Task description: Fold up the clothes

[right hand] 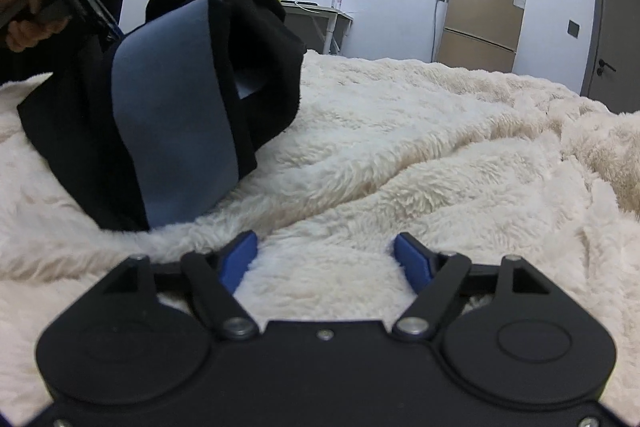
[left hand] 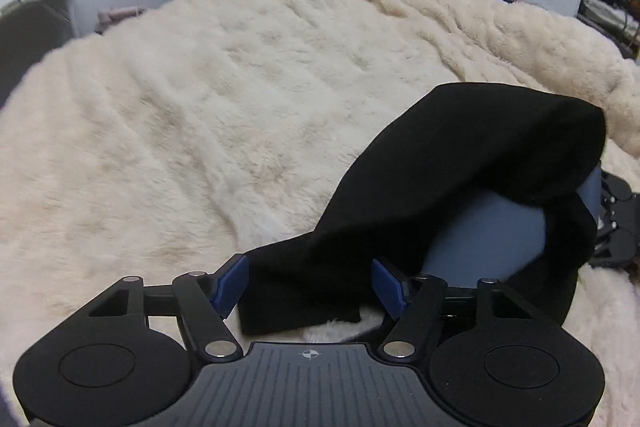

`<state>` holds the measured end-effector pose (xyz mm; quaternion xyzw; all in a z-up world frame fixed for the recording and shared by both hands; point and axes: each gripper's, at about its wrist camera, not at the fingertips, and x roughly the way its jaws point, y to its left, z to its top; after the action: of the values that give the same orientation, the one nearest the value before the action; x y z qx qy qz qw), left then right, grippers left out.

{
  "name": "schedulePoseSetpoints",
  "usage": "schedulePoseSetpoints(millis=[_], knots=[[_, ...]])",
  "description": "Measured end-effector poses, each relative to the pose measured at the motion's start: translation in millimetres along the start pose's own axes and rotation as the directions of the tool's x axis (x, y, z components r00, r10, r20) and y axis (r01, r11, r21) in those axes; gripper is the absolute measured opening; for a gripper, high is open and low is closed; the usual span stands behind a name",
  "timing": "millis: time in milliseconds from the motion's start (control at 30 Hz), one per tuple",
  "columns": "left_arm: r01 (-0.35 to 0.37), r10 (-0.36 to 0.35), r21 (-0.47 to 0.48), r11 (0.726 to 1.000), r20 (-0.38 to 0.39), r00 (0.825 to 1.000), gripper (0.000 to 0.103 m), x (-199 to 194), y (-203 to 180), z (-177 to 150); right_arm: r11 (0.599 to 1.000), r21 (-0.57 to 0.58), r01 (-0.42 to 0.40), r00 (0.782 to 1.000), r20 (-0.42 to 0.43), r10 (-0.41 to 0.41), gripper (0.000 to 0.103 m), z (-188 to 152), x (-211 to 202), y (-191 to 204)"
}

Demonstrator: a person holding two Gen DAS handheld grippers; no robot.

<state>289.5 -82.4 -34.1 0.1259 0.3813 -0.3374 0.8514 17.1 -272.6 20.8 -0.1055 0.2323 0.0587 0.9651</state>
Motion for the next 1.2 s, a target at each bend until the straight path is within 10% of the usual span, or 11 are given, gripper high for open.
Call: schedulePoseSetpoints(millis=[167, 267, 600, 867, 1200], knots=[[0.013, -0.014, -0.008, 1.000, -0.032, 0.999, 0.067, 37.4, -3.7, 10.5, 1.000, -0.024, 0.015, 1.000, 0.007, -0.015, 0.074, -1.6, 3.0, 4.8], [0.044, -0.045, -0.038, 0.998, -0.028, 0.999, 0.002, 44.8, -6.5, 17.2, 0.999, -0.035, 0.023, 1.000, 0.010, -0.022, 0.074, -1.8, 2.1, 2.4], [0.011, -0.008, -0.007, 1.000, 0.268, 0.963, 0.001, -54.8, -41.2, 65.1, 0.995, -0.083, 0.047, 0.999, 0.019, -0.046, 0.075, -2.6, 6.3, 7.9], [-0.015, -0.014, 0.046, 0.999, 0.577, 0.817, 0.001, -200.6, -88.5, 186.6, 0.991, -0.114, 0.069, 0.997, 0.029, -0.066, 0.075, -3.1, 6.6, 11.3], [-0.041, -0.121, 0.210, 0.977, 0.701, 0.703, 0.001, -318.7, -160.0, 331.8, 0.985, -0.144, 0.092, 0.995, 0.042, -0.087, 0.075, -4.8, 7.1, 15.4]])
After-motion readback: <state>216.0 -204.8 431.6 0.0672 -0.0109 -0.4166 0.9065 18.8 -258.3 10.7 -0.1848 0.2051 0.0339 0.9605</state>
